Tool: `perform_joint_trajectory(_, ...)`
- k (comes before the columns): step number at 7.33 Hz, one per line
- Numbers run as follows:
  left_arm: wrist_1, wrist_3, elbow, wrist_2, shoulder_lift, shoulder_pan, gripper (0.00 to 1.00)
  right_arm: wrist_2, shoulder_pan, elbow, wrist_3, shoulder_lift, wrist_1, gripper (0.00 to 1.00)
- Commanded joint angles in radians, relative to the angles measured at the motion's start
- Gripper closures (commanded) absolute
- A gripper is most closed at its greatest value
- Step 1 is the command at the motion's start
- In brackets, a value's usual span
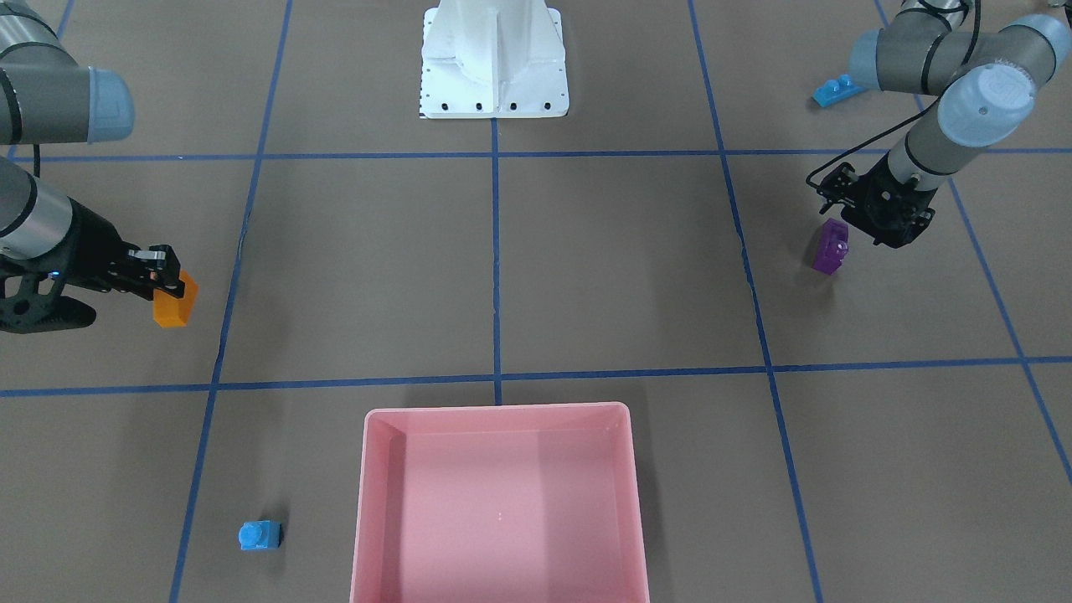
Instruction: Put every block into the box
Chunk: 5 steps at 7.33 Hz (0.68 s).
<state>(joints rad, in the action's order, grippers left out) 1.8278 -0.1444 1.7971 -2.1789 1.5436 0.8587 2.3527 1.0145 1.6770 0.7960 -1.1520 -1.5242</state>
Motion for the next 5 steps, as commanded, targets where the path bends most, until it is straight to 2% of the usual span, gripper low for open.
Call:
perform_joint_trajectory(1,0.001,0.000,-0.048,0.001,0.045,-0.001,0.02,-0.042,-0.058,-0.226,0.188,0.313,-0.014,1.00)
perform_joint_trajectory(2,0.001,0.000,-0.059,0.001,0.055,-0.001,0.10,-0.105,-0.091,-0.303,0.263,0.402,-0.004,1.00)
perform_joint_trajectory(3,0.001,0.000,-0.061,0.001,0.055,-0.001,0.25,-0.148,-0.117,-0.386,0.305,0.488,-0.004,1.00)
perform_joint_trajectory(4,-0.001,0.000,-0.062,0.001,0.056,-0.003,0.54,-0.220,-0.151,-0.461,0.331,0.553,0.031,1.00)
perform_joint_trajectory(5,-0.001,-0.001,-0.059,-0.002,0.056,-0.003,0.98,-0.340,-0.198,-0.521,0.480,0.567,0.173,1.00)
